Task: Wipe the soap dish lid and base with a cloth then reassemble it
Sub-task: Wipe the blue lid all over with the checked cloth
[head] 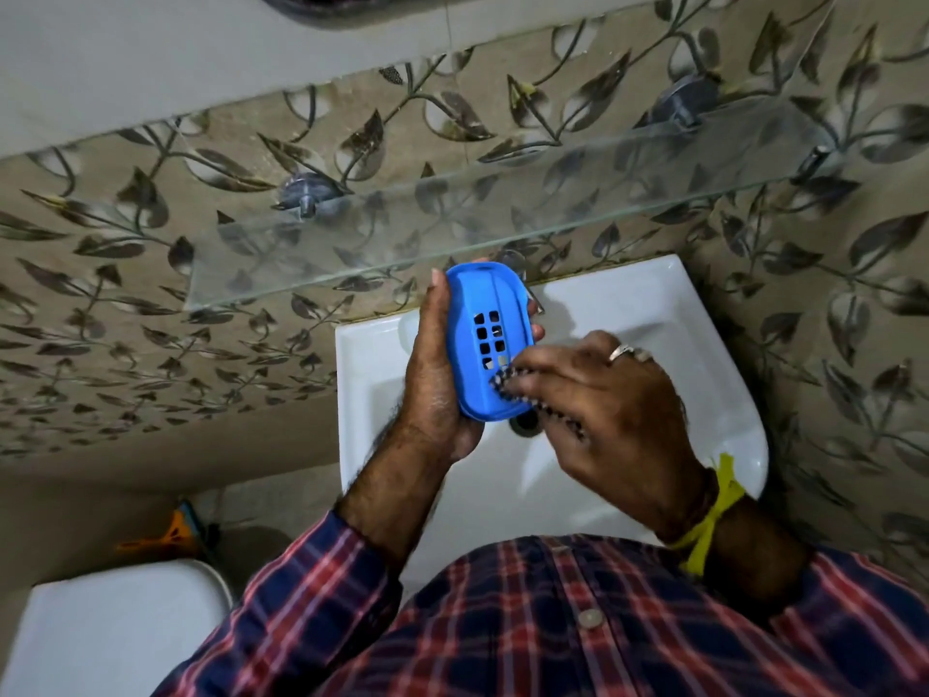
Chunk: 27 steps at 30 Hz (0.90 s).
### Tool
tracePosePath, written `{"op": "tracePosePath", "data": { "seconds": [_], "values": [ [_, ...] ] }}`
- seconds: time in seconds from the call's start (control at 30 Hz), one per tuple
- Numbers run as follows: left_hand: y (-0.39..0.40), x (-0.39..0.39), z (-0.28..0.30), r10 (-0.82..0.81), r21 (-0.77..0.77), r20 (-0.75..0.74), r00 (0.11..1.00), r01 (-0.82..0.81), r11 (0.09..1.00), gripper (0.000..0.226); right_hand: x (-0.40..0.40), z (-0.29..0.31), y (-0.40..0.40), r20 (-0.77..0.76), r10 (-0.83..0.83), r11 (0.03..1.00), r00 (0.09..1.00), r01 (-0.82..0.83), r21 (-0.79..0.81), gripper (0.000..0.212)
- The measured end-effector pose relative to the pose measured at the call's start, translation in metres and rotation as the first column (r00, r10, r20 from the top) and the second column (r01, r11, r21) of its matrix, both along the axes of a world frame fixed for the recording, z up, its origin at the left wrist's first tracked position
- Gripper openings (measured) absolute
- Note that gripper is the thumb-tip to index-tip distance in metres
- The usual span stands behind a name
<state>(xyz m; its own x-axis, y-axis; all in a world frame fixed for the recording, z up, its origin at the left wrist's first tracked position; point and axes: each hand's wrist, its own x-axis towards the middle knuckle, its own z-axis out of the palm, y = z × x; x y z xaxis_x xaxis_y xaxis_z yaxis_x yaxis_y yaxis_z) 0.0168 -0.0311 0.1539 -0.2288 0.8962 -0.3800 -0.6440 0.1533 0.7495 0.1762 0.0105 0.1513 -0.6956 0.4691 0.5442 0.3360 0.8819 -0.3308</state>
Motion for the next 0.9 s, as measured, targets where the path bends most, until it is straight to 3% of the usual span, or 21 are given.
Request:
{"op": "tracePosePath", "data": {
  "seconds": [0.17,0.3,0.37,0.43,0.6,0.7,0.83,0.9],
  "values": [
    [0.000,-0.009,0.000,0.013,0.033,-0.004,1.000,-0.013,0.999,0.082,-0.004,-0.002,-0.006,0.018,0.071,0.996,0.997,-0.072,0.054,0.023],
    [-0.003,-0.001,-0.002,-0.038,0.043,0.021,0.999,0.037,0.998,0.081,-0.011,0.005,0.005,-0.084,-0.068,0.996,0.994,0.063,-0.061,0.026],
    [-0.005,0.003,-0.004,-0.050,0.038,0.053,0.997,0.048,0.998,0.080,-0.018,0.008,0.003,-0.107,-0.044,0.998,0.993,0.040,-0.046,0.028],
    [-0.008,0.003,-0.006,-0.056,0.037,0.040,0.998,0.055,0.998,0.080,-0.017,0.009,-0.001,-0.075,-0.011,1.000,0.997,0.011,-0.002,0.031],
    [-0.010,0.012,-0.006,-0.009,0.017,-0.063,0.998,0.010,1.000,0.064,-0.023,0.019,0.007,-0.038,-0.132,0.983,0.991,0.126,-0.130,0.033],
    [-0.012,0.011,-0.005,-0.002,0.035,-0.049,0.999,0.004,0.999,0.056,-0.021,0.020,-0.005,0.004,-0.074,0.996,0.997,0.074,-0.055,0.032],
    [-0.014,0.014,-0.008,0.029,0.070,-0.026,0.999,-0.027,0.997,0.047,-0.024,0.027,0.006,0.054,-0.223,0.951,0.973,0.230,-0.208,0.033],
    [-0.015,0.015,-0.011,0.047,0.071,-0.027,0.999,-0.045,0.996,0.047,-0.029,0.027,0.000,0.078,-0.206,0.959,0.976,0.217,-0.183,0.036]
  ]
}}
